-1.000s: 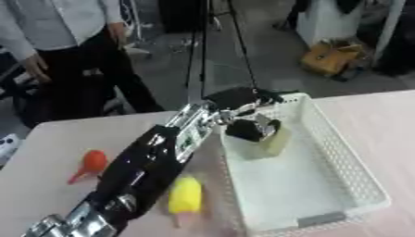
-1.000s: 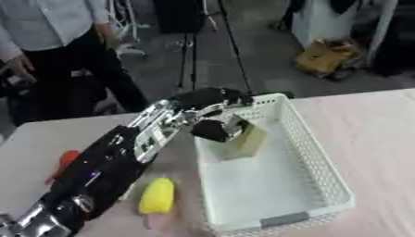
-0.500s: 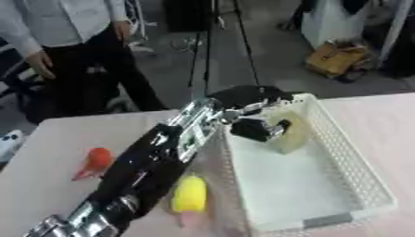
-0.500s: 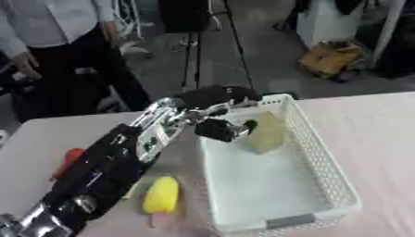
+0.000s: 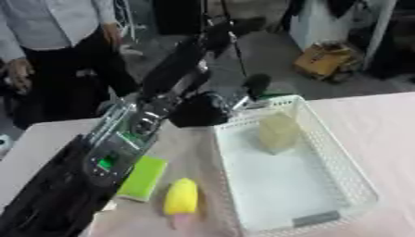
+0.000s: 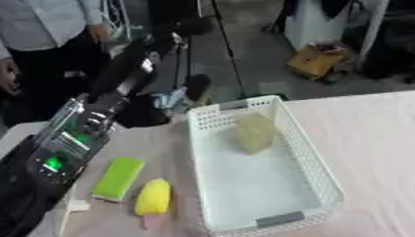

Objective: Pick up objects on the table and place them in the box.

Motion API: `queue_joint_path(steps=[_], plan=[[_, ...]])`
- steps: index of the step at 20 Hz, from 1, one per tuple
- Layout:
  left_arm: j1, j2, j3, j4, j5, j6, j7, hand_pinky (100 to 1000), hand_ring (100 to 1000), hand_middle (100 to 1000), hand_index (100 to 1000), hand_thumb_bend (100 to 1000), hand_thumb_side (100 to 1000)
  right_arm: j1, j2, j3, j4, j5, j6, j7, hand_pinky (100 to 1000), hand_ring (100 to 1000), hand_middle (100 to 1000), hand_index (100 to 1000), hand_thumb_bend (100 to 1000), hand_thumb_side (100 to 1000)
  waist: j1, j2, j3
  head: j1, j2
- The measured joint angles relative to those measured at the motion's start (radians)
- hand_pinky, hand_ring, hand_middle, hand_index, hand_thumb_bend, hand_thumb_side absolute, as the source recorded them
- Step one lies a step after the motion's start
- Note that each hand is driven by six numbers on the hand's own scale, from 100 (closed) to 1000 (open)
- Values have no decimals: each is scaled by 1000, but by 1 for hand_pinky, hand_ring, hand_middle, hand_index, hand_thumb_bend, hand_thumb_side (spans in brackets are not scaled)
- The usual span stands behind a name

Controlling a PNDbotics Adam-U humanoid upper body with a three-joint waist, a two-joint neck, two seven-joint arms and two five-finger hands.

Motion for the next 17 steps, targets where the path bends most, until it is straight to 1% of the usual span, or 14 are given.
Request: queue_joint_path(steps=[3,6,7,10,11,12,13,16,17], plan=[[34,19,11,-86,92,-8,14,958,892,866,1000,363,961,0,0,0,0,2,1,-2,823,825,674,595,100,1000,-3,0,2,-12,-1],[100,20,24,-157,207,-24,8,958,892,866,1000,366,959,0,0,-1,0,2,2,-5,823,825,674,595,100,1000,-8,1,11,-24,-10],[110,20,31,-172,242,-30,1,968,887,852,995,405,928,0,0,-1,0,2,1,-6,823,825,674,595,100,1000,-10,1,12,-27,-11],[168,-11,58,-193,353,-70,-23,977,884,847,990,411,925,-2,0,-3,0,2,0,-8,823,825,674,595,100,1000,-14,2,21,-37,-27],[184,-25,66,-194,393,-83,-33,973,871,828,998,443,902,-3,0,-4,0,2,0,-8,822,824,673,594,100,1000,-16,3,22,-40,-30],[201,-39,73,-194,436,-95,-43,973,871,828,998,443,902,-3,0,-5,0,2,0,-9,822,824,673,594,100,1000,-19,4,23,-43,-34],[217,-53,80,-194,483,-106,-53,955,860,811,987,480,877,-3,0,-6,0,2,1,-10,822,824,672,594,100,1000,-21,4,24,-47,-36],[257,-89,105,-195,651,-128,-76,946,855,804,978,491,875,-3,0,-7,0,2,1,-15,822,824,672,593,100,1000,-23,5,32,-61,-36],[266,-95,114,-195,702,-132,-84,917,836,779,956,474,895,-3,0,-9,0,2,1,-17,821,823,670,593,100,1000,-23,5,34,-65,-36]])
